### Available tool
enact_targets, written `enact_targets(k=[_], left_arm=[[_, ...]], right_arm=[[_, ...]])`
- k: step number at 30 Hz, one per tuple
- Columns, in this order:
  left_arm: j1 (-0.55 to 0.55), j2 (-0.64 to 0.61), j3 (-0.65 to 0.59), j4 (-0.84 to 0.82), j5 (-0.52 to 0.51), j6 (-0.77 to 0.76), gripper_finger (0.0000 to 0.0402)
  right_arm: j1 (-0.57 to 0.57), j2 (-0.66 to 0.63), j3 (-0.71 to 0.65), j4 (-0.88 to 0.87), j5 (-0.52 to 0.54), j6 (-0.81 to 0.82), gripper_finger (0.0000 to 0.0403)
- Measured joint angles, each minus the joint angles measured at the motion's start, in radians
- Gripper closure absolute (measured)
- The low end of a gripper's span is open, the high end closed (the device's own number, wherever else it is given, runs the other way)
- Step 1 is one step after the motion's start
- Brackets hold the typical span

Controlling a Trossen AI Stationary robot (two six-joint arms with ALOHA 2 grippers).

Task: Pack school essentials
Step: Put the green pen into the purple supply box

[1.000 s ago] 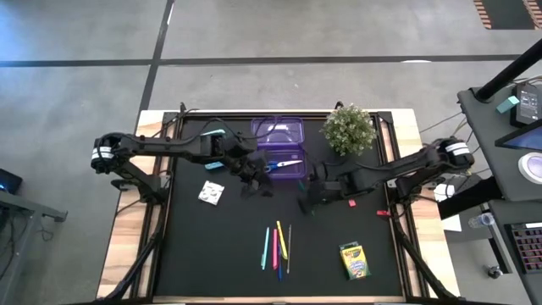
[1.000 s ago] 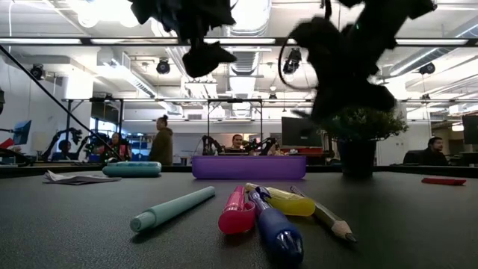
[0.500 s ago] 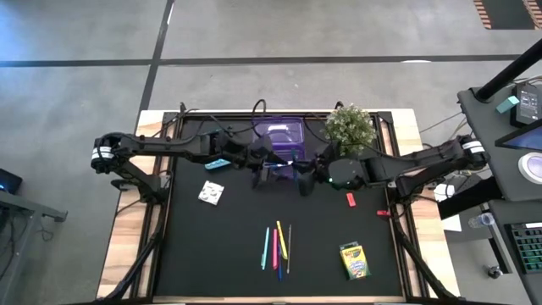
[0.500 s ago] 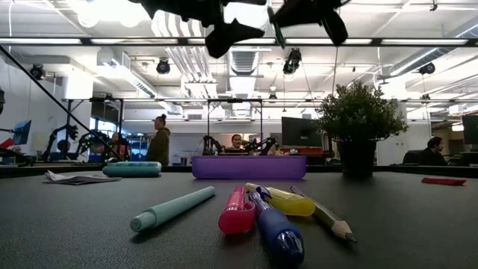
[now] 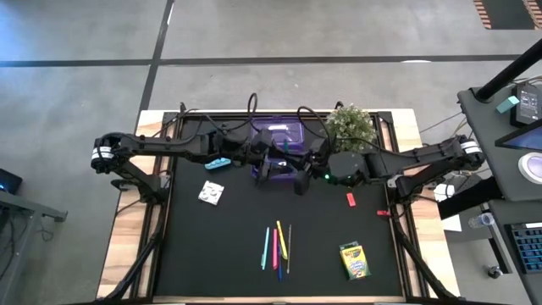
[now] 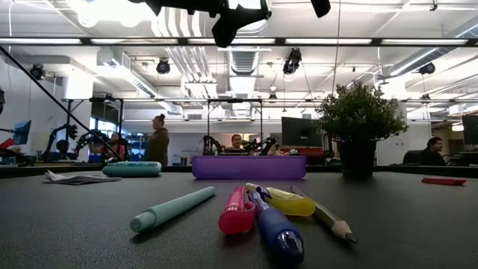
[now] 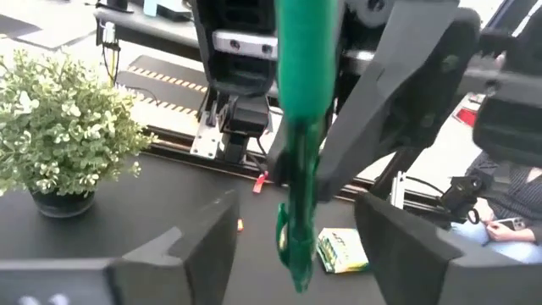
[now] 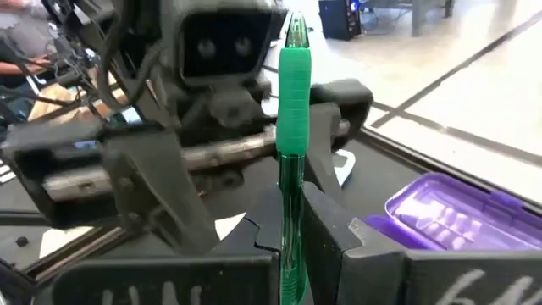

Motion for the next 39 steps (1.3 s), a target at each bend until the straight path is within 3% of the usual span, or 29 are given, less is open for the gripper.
enact_targets(k=[12, 17, 22, 30, 36, 39], left_arm=[[-0.001, 0.000, 0.000, 0.005, 0.023, 0.000, 0.0378], [-0.001, 0.000, 0.000, 0.004, 0.030, 0.000, 0.0382], [-0.001, 0.000, 0.000, -0.002, 0.035, 0.001, 0.0382], [0.014, 0.000, -0.006, -0.109, 0.024, 0.065, 0.0383], [0.030, 0.052, -0.008, -0.326, -0.126, 0.210, 0.0383], [0.043, 0.106, -0.008, -0.370, -0.195, 0.259, 0.0383]], right_arm=[[0.000, -0.003, 0.004, -0.007, -0.014, -0.009, 0.0390], [0.000, -0.006, 0.005, -0.016, -0.057, 0.020, 0.0370], [0.000, -0.029, 0.016, -0.145, -0.065, 0.103, 0.0306], [0.001, -0.084, 0.158, -0.733, -0.138, 0.419, 0.0227], [0.049, -0.066, 0.131, -1.116, -0.144, 0.757, 0.0219], [0.085, -0.051, 0.071, -1.170, -0.185, 0.877, 0.0218]])
